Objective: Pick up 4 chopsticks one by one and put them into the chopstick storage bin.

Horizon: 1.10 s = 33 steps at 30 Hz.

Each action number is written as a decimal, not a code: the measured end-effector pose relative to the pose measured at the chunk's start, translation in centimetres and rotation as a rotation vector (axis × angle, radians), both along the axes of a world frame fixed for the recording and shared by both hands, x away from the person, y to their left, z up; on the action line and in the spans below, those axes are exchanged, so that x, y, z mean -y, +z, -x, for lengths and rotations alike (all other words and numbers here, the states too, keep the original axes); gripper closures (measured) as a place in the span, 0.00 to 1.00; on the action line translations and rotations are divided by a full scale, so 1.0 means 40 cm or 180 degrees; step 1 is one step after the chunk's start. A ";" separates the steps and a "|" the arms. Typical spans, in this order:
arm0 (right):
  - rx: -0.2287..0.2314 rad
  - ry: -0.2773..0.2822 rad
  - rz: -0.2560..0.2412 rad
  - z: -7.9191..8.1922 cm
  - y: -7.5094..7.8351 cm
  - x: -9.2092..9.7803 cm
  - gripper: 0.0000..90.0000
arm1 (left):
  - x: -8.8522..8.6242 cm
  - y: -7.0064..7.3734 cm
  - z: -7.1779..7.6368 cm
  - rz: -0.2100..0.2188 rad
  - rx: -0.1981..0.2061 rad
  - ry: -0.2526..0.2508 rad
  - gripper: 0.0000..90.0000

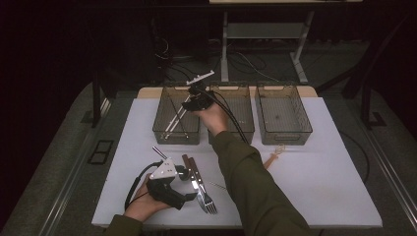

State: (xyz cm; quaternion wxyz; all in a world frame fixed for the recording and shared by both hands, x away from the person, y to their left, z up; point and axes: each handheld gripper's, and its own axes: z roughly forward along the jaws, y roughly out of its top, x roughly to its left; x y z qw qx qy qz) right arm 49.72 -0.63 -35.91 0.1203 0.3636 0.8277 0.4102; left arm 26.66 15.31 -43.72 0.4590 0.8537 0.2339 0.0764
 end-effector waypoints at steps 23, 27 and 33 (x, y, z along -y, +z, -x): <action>-0.0037 0.0590 -0.0336 0.189 0.007 0.255 0.40 | 0.001 -0.005 0.005 -0.0027 -0.0059 -0.0014 0.00; 0.0043 0.0616 -0.0326 0.218 0.002 0.299 0.40 | 0.000 -0.005 0.006 -0.0014 -0.0066 -0.0007 0.00; 0.0058 0.0627 -0.0329 0.259 -0.012 0.356 0.41 | 0.000 -0.007 0.005 -0.0011 -0.0076 0.0006 0.00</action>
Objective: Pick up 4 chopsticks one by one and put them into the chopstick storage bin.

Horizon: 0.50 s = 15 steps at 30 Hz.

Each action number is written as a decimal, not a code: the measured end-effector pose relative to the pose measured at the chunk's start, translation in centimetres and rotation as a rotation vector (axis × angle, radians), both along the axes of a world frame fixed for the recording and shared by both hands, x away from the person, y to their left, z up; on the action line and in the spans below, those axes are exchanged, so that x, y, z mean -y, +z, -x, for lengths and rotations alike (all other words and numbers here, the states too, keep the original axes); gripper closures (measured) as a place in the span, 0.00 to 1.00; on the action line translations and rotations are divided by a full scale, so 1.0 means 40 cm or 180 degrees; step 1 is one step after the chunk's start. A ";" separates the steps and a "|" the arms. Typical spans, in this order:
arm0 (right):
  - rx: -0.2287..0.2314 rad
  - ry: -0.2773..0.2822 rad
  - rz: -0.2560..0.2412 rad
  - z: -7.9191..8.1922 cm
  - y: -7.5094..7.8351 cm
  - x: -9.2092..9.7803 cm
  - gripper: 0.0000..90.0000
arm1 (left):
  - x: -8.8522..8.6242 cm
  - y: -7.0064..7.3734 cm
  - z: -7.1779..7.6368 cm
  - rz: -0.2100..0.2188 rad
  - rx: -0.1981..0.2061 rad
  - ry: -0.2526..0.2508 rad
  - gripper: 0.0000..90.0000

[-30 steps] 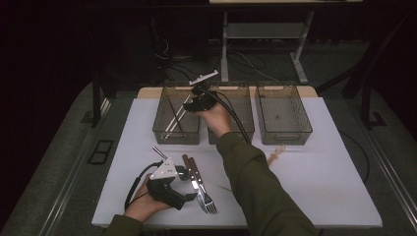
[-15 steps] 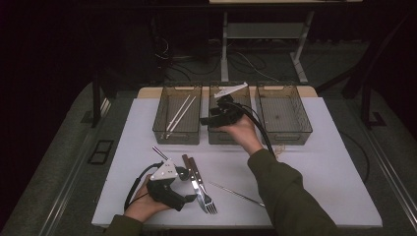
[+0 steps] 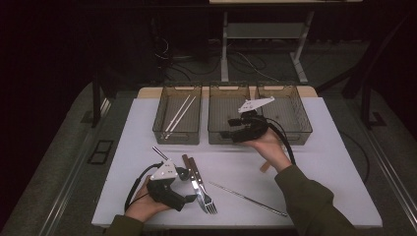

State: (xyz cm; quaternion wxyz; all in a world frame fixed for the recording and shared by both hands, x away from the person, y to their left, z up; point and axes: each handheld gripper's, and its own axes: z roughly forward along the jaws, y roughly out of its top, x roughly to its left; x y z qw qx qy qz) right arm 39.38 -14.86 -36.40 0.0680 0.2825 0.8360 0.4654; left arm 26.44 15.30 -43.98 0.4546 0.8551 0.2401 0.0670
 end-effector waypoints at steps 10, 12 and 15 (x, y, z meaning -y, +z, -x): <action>-0.0032 0.0069 0.0035 0.072 -0.032 0.070 0.40 | -0.002 0.000 -0.001 0.0017 -0.0006 0.0030 0.00; -0.0057 0.0097 0.0001 0.088 -0.036 0.083 0.40 | -0.003 0.000 -0.001 0.0018 -0.0007 0.0032 0.00; -0.0076 0.0141 -0.0025 0.113 -0.042 0.104 0.40 | -0.004 0.000 -0.001 0.0018 -0.0008 0.0037 0.00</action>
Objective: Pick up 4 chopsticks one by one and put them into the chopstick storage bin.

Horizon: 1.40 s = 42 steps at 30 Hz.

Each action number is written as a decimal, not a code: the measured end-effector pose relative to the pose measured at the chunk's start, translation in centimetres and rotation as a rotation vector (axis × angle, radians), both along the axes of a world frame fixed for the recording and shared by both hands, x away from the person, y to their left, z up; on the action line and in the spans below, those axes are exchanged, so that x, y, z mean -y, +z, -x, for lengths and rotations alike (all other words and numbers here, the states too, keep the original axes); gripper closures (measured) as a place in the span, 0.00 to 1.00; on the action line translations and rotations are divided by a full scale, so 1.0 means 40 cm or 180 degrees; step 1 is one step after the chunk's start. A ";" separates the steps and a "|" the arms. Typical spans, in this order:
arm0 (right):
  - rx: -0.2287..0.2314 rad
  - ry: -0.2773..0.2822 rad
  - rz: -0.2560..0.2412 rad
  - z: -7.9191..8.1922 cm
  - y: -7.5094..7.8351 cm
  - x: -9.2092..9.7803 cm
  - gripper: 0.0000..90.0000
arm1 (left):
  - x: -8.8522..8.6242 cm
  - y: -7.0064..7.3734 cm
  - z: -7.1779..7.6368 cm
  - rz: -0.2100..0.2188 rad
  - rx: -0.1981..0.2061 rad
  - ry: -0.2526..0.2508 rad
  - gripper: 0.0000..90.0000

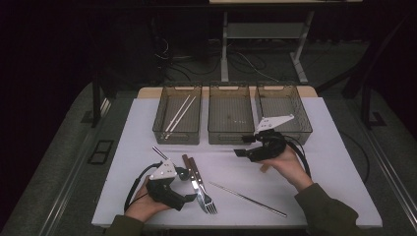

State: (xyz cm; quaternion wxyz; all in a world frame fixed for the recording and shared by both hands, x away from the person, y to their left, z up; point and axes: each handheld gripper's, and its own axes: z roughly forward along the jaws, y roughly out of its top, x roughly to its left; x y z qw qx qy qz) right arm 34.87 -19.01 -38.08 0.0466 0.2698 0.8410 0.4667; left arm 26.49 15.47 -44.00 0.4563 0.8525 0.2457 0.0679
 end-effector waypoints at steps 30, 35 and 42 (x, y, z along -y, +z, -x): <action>-0.0070 0.0221 0.0246 0.227 -0.081 0.158 0.70 | -0.002 0.003 0.003 0.0026 -0.0009 0.0027 0.00; -0.0154 0.0279 0.0329 0.252 -0.101 0.161 0.77 | -0.001 0.003 0.004 0.0016 -0.0010 0.0020 0.00; -0.0289 0.0424 0.0498 0.263 -0.125 0.138 0.85 | -0.001 0.004 0.005 0.0001 0.0003 0.0013 0.00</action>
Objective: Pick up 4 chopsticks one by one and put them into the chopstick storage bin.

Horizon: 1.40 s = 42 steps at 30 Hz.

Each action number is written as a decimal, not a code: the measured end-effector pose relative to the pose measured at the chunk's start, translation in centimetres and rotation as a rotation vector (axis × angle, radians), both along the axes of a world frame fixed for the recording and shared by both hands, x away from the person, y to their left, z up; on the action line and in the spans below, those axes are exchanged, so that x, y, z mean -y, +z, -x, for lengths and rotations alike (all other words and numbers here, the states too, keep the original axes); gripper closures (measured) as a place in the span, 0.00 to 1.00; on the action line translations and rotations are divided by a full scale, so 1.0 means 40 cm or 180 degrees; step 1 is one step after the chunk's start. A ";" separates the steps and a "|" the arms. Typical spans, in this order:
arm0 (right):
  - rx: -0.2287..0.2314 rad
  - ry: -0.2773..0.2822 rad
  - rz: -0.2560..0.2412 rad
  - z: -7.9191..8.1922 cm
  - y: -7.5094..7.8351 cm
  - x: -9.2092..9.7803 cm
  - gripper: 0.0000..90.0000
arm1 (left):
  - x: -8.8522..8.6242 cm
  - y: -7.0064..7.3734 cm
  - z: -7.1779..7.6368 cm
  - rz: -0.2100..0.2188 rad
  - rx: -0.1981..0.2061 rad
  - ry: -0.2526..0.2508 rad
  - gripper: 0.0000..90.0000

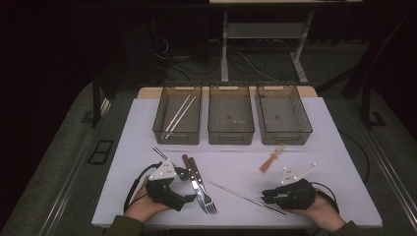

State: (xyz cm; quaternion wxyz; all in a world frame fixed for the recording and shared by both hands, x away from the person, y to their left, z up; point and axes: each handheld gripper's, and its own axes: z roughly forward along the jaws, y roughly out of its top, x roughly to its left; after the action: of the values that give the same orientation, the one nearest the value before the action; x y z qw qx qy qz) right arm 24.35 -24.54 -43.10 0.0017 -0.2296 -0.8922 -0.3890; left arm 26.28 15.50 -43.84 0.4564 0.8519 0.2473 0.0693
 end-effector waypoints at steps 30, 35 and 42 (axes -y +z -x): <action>0.0099 0.0068 0.0384 0.022 -0.032 -0.061 0.94 | 0.002 -0.001 -0.001 -0.0016 -0.0005 -0.0007 0.00; 0.0070 0.0070 0.0370 0.019 -0.032 -0.060 0.94 | 0.001 -0.001 -0.001 -0.0021 -0.0006 0.0001 0.00; 0.0173 0.0138 0.0385 0.023 -0.033 -0.061 0.94 | 0.002 -0.002 -0.001 -0.0024 -0.0009 0.0002 0.00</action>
State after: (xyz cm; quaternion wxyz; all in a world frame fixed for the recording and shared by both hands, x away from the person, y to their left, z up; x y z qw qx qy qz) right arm 23.45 -22.12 -44.43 -0.0280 -0.1993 -0.9185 -0.3403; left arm 26.32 15.41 -43.91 0.4528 0.8537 0.2479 0.0692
